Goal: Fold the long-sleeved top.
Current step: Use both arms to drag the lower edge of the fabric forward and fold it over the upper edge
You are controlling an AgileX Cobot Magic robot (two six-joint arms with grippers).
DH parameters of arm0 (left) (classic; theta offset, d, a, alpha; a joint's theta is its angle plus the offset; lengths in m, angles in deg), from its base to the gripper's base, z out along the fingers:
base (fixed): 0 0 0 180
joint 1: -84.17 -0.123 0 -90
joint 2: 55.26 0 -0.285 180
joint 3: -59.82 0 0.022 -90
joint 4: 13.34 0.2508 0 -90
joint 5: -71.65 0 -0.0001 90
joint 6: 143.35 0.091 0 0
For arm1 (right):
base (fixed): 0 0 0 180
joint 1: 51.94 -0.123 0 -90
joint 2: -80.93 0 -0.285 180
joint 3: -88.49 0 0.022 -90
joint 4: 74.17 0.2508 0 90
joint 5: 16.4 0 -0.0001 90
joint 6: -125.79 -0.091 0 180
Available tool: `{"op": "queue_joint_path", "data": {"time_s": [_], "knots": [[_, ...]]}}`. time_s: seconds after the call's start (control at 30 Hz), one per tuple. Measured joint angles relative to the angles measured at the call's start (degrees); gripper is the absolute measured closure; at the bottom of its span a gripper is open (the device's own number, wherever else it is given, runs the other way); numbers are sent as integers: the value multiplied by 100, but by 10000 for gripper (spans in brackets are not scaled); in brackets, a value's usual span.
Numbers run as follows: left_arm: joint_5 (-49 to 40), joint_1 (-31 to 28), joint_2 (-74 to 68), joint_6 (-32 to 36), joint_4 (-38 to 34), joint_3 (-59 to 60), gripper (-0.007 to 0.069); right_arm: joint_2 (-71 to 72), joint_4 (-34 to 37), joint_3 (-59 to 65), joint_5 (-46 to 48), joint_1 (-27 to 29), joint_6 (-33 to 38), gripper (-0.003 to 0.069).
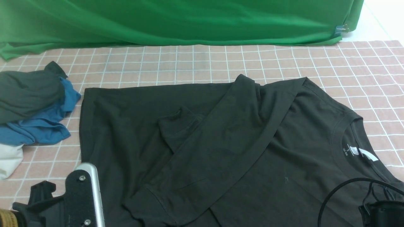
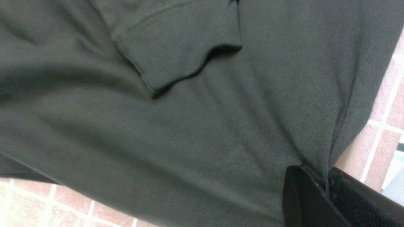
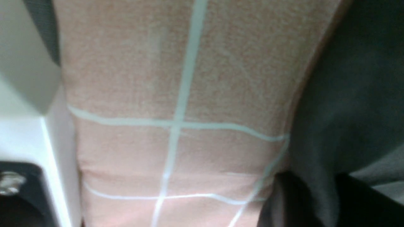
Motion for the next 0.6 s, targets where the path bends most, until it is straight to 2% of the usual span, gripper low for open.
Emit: {"op": "queue_joint_path", "data": {"time_s": [0.1,0.17,0.3,0.37,0.47,0.6], "knots": [[9,0,1,0,0,0,592,11,-5,-24,10,0,0,576],[1,0,1,0,0,0,592,61,193,-129,152,6,-71,593],[-353,0,1,0,0,0,592,613,1111,-521,1033,6,-698,596],[-499,0,1,0,0,0,592,881,1352,-541,1219,6,-778,596],[-765,0,1,0,-14,0,592,1253,1592,-520,1387,6,-785,596],[-851,0,1,-30,26,0,592,1679,1578,-507,1461,23,-789,597]]}}
